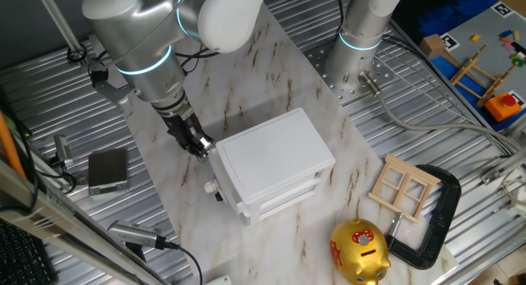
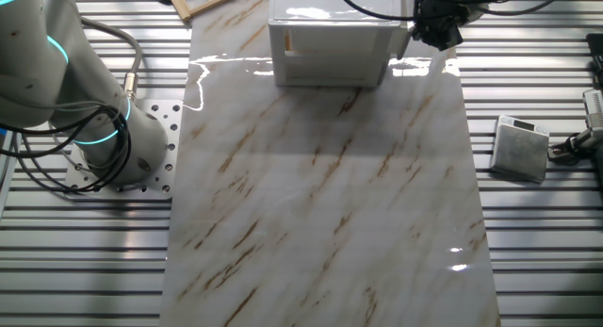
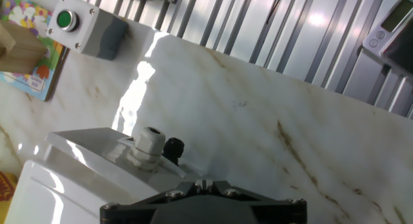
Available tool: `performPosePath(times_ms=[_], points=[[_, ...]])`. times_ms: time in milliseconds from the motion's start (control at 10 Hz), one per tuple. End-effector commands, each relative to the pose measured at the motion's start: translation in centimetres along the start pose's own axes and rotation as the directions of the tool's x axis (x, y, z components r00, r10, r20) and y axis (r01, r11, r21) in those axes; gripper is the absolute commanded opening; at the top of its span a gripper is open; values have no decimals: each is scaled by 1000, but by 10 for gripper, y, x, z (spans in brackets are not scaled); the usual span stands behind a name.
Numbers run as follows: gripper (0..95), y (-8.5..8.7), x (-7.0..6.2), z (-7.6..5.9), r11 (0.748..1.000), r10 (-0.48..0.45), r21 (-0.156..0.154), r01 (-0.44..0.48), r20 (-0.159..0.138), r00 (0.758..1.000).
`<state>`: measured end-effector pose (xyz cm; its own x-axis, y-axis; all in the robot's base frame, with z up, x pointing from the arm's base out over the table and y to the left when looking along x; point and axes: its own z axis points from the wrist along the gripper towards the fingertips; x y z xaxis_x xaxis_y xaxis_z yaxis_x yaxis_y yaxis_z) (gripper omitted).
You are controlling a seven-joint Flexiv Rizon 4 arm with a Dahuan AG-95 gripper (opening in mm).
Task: Put things in the drawer
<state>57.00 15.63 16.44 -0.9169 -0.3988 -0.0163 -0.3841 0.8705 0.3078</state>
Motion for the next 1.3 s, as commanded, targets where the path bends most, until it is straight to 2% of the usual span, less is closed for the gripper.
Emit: performPosePath(times_ms=[100, 500, 900, 1300], points=[[0, 2, 3, 0, 1000, 3, -3, -3, -4, 1000], [0, 5, 11, 0, 1000, 1, -7, -1, -7, 1000], [0, 7, 20, 7, 1000, -1, -14, 1, -6, 1000], [0, 8, 20, 8, 1000, 0, -14, 0, -5, 1000]])
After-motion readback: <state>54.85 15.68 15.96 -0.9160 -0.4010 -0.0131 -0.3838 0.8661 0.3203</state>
